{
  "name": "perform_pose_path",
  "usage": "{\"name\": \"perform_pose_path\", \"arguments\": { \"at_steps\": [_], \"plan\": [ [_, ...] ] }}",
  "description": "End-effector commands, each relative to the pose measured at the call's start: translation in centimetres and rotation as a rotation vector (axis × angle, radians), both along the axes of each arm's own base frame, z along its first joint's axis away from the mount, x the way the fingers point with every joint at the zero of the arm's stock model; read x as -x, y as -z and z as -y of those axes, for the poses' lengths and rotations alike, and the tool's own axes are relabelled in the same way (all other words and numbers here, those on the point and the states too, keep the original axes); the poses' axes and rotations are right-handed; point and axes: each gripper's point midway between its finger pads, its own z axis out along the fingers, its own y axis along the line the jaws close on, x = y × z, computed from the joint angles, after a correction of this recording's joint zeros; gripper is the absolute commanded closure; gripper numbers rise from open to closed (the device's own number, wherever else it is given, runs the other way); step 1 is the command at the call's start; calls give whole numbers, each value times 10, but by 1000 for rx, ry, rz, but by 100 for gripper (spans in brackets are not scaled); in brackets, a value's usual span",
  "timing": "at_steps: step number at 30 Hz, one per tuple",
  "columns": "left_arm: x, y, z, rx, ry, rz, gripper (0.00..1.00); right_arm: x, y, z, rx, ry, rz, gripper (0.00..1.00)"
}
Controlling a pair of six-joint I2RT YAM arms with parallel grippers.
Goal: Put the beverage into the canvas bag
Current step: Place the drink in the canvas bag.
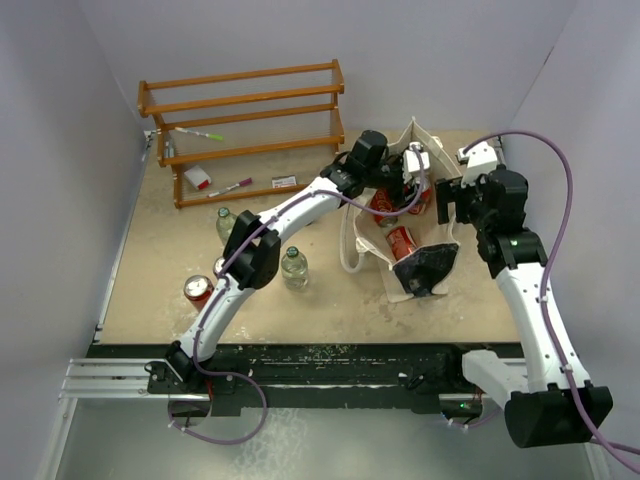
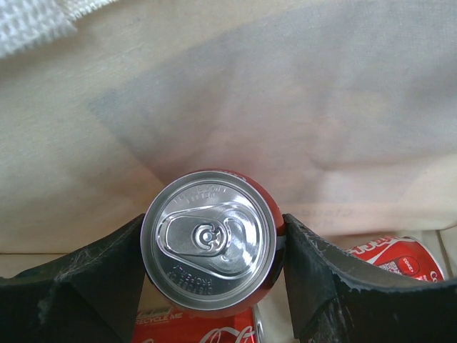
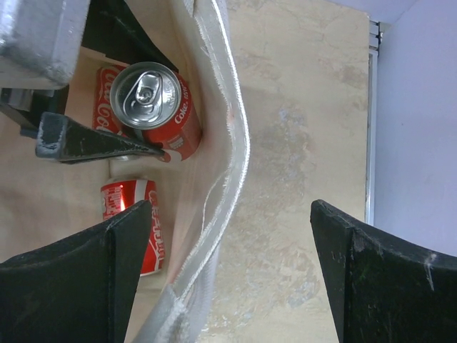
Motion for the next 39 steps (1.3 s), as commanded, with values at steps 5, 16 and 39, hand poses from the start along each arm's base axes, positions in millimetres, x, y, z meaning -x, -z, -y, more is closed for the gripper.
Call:
{"name": "perform_pose_path", "arguments": {
  "at_steps": [5, 16, 39],
  "plan": [
    [-20, 6, 2, -11, -13, 125, 100, 4, -22, 2, -5, 6, 103, 8],
    [-11, 46, -21, -186, -2, 125, 100, 10, -1, 0, -20, 4, 94, 8],
    [-19, 112, -26, -297, -159, -63, 90, 10, 2, 1, -13, 3, 95, 8]
  ]
}}
